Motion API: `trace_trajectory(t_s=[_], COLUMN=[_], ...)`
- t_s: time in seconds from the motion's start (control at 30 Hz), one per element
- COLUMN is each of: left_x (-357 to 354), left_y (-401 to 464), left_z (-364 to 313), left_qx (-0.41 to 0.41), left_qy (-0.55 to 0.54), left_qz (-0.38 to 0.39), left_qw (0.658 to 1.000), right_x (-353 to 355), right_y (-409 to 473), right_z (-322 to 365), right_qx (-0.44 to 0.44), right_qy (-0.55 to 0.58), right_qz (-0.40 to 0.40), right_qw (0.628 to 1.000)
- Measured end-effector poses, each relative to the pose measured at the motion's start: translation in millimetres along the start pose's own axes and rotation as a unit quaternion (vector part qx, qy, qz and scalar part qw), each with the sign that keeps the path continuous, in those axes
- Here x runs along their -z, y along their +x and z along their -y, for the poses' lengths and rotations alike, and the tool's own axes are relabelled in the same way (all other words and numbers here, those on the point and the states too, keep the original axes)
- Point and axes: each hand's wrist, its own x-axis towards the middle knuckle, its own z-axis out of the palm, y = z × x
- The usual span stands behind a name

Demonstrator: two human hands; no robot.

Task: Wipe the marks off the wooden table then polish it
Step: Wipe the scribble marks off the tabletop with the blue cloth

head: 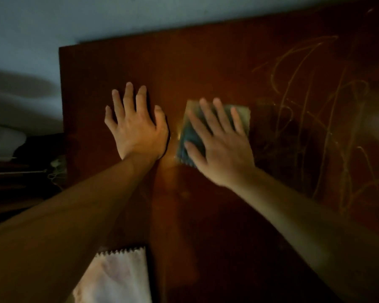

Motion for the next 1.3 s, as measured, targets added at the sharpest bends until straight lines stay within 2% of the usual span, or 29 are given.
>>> trace_trajectory(t_s=[0.13, 0.27, 0.33, 0.4, 0.43, 0.57, 0.73, 0.87, 1.0, 1.07, 1.2, 1.3], left_x=[-2.0, 0.9, 7.0, 9.3, 9.6, 6.7, -0.7, -3.9, -3.4, -2.4, -2.2, -1.1], left_y=[0.6, 0.6, -5.5, -21.2, -32.3, -65.9, -66.6, -67.6, -68.3, -68.8, -67.6, -65.6], left_z=[0.1, -0.4, -3.1, -19.5, -30.5, -62.5, -42.7, -43.3, -43.1, -44.3, -44.5, -47.7], left_qx=[-0.01, -0.021, -0.118, -0.246, -0.272, -0.249, -0.306, -0.303, -0.304, -0.304, -0.308, -0.272], left_qy=[0.004, 0.006, 0.02, 0.021, 0.003, -0.085, -0.065, -0.077, -0.073, -0.071, -0.063, -0.096], left_qz=[-0.007, 0.003, 0.005, 0.009, 0.016, 0.059, 0.072, 0.061, 0.06, 0.062, 0.062, 0.056], left_qw=[1.0, 1.0, 0.993, 0.969, 0.962, 0.963, 0.947, 0.948, 0.948, 0.948, 0.947, 0.956], right_x=[-0.3, -13.8, -20.9, -25.2, -25.9, -20.5, -8.9, -20.4, -33.4, -34.9, -23.4, -12.6], right_y=[17.9, -59.1, -101.3, -122.3, -124.4, -104.3, -69.9, -110.3, -173.7, -177.5, -116.9, -71.9], right_z=[3.7, 23.3, 32.7, 37.0, 37.7, 18.8, -0.1, 34.3, 72.4, 71.5, 36.9, 9.4], right_qx=[-0.064, -0.088, -0.094, -0.104, -0.103, -0.084, -0.137, -0.187, -0.156, -0.141, -0.133, -0.106], right_qy=[0.005, 0.017, 0.018, 0.015, 0.017, 0.019, 0.016, 0.047, 0.046, 0.039, 0.044, 0.026], right_qz=[-0.022, -0.033, -0.023, -0.019, -0.018, -0.017, -0.021, -0.041, -0.014, -0.015, -0.04, -0.024], right_qw=[0.998, 0.995, 0.995, 0.994, 0.994, 0.996, 0.99, 0.98, 0.987, 0.989, 0.989, 0.994])
